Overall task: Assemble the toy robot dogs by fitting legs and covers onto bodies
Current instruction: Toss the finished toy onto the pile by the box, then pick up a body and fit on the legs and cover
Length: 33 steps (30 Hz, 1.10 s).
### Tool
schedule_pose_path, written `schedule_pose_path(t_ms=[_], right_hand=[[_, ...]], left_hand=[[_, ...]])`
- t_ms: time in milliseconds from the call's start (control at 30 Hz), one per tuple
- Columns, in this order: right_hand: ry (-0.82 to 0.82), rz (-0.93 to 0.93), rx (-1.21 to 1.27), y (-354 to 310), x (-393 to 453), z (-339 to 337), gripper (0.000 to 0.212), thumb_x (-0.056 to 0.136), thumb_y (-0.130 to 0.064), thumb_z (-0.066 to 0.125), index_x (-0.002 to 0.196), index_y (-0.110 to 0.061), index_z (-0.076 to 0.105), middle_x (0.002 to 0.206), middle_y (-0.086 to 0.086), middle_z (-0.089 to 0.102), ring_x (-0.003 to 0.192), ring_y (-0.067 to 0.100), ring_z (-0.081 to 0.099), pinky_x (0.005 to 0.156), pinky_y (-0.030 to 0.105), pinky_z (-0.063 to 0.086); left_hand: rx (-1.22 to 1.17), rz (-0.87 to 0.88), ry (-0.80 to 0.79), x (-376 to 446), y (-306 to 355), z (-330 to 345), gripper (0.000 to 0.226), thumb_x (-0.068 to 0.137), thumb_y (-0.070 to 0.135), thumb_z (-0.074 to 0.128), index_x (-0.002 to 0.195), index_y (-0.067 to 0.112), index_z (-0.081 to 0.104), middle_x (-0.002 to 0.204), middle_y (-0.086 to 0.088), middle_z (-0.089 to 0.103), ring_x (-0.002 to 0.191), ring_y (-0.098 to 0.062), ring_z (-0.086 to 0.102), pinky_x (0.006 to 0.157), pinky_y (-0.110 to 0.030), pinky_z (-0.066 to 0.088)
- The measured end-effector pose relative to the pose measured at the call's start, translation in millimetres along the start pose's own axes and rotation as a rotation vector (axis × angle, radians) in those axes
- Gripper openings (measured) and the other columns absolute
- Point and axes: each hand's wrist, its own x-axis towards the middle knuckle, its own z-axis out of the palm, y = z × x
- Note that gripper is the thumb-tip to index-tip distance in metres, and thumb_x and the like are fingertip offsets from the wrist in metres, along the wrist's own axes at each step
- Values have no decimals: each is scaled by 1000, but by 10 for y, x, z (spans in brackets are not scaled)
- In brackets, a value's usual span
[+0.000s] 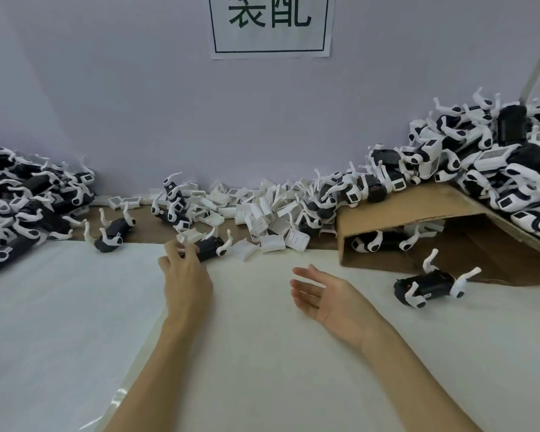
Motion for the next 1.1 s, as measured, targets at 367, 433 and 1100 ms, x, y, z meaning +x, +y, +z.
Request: schedule_pose_path(t_ms=[367,433,1100], right_hand=[[-35,-42,33,25,10,-18,38,94,-26,70,121,-1,74,105,16,73,91,27,74,80,34,62],[-36,-58,53,24,1,-5,45,97,-27,69,132,2,65,116,22,74,103,32,75,83,35,64],[-13,-287,-119,-9,-65,62,60,93,-51,68,126,-1,70,121,21,74,114,36,72,91,38,62]], left_hand=[[-464,272,309,-86,391,-133,22,97,-12,60,105,4,73,108,-8,62,91,-25,65,83,-35,53],[-602,279,307,-165,538,-173,24,98,-10,63,107,9,74,106,-2,64,88,-13,64,83,-23,52],[-1033,-58,-603,-381,787,-138,62,91,62,67,126,11,71,108,-13,78,82,-33,78,70,-34,58]])
